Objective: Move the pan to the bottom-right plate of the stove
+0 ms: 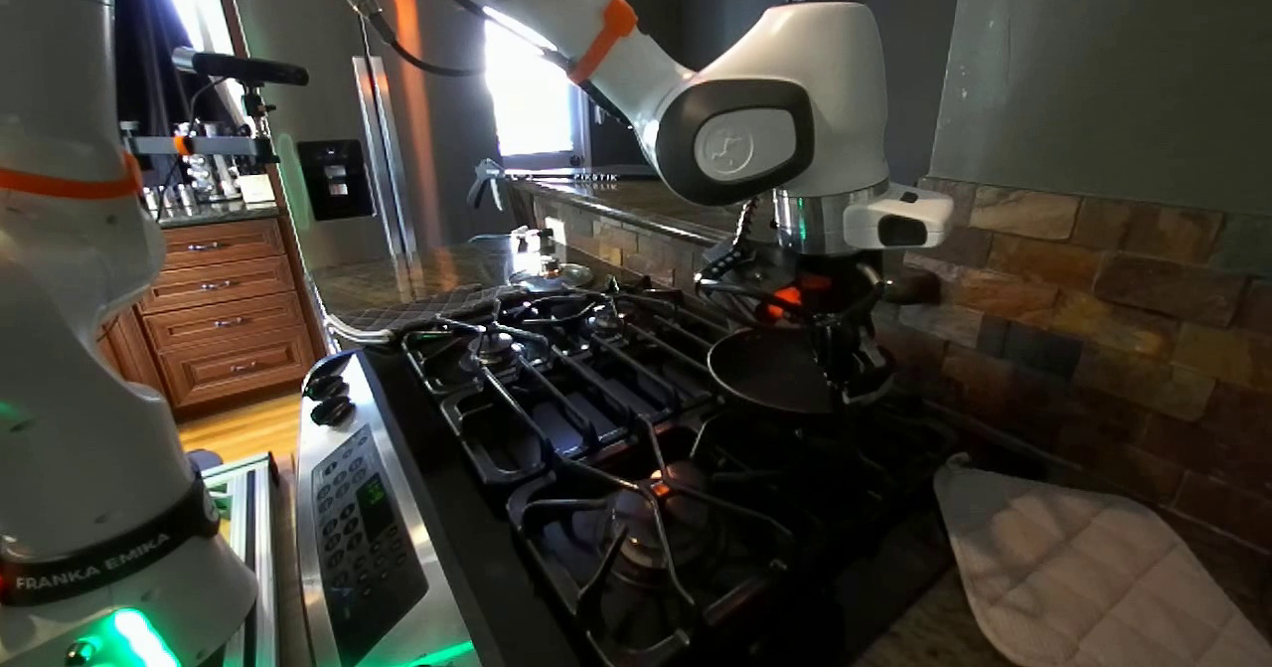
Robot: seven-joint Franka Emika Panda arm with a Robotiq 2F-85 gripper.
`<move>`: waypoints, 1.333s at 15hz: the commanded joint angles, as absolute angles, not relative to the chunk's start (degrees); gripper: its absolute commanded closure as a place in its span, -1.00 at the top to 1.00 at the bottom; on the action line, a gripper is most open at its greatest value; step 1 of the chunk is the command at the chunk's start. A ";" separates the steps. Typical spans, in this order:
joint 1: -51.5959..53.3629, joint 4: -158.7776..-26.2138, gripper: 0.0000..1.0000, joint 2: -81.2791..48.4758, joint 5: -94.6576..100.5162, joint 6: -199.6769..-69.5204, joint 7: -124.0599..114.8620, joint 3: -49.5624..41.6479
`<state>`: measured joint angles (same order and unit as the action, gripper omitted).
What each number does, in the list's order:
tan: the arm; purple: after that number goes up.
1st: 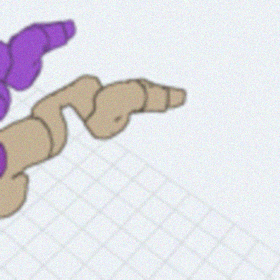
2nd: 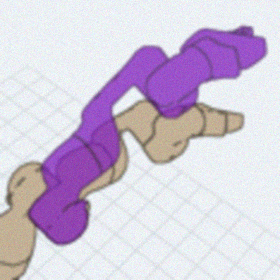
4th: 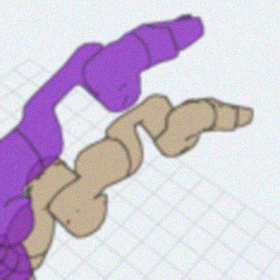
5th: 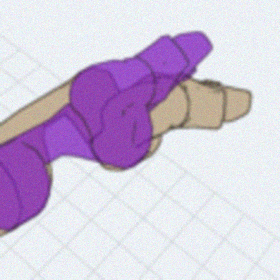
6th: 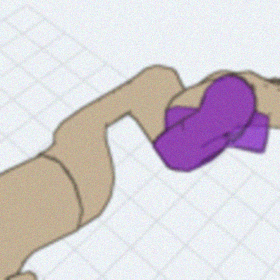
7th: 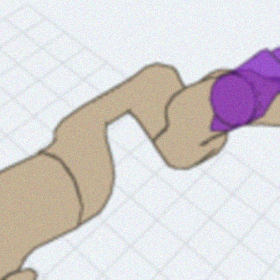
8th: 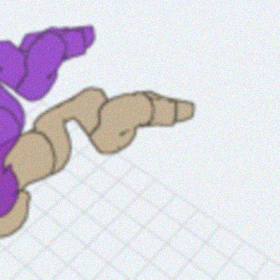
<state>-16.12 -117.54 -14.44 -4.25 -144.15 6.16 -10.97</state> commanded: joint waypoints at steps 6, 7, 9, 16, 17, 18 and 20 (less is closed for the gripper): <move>-17.84 -115.69 -0.96 -17.33 -4.40 -144.49 9.39 -11.48; -17.98 -115.78 -0.96 -17.30 -4.38 -144.47 9.84 -11.47; -18.31 -115.91 -0.96 -17.32 -4.60 -144.46 10.57 -11.44; -18.45 -115.98 0.04 -18.40 -4.11 -145.20 10.06 -11.80; -18.50 -116.00 0.18 -18.55 -4.09 -145.18 10.07 -11.85; -18.58 -116.12 0.35 -18.47 -4.15 -145.33 10.06 -11.94; -18.93 -116.46 0.65 -17.97 -4.57 -145.61 10.60 -11.89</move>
